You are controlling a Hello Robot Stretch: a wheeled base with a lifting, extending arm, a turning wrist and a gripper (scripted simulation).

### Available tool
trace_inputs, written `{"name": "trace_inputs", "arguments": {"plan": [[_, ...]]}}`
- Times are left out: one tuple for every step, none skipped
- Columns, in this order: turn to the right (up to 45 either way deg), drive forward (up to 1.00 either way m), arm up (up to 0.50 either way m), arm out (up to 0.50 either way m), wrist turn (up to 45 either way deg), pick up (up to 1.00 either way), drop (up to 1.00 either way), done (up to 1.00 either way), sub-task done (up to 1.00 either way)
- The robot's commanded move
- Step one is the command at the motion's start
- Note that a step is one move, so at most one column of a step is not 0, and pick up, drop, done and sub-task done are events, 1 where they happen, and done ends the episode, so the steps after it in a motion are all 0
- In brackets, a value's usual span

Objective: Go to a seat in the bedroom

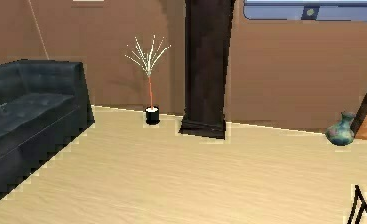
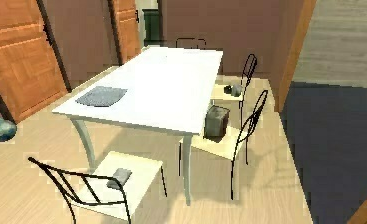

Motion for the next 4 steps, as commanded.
{"name": "trace_inputs", "arguments": {"plan": [[9.0, 0.00, 0.00, 0.00, 0.0, 0.00, 0.00, 0.00, 0.00], [0.0, 0.90, 0.00, 0.00, 0.0, 0.00, 0.00, 0.00, 0.00], [12.0, 0.00, 0.00, 0.00, 0.0, 0.00, 0.00, 0.00, 0.00], [0.0, 0.10, 0.00, 0.00, 0.0, 0.00, 0.00, 0.00, 0.00]]}}
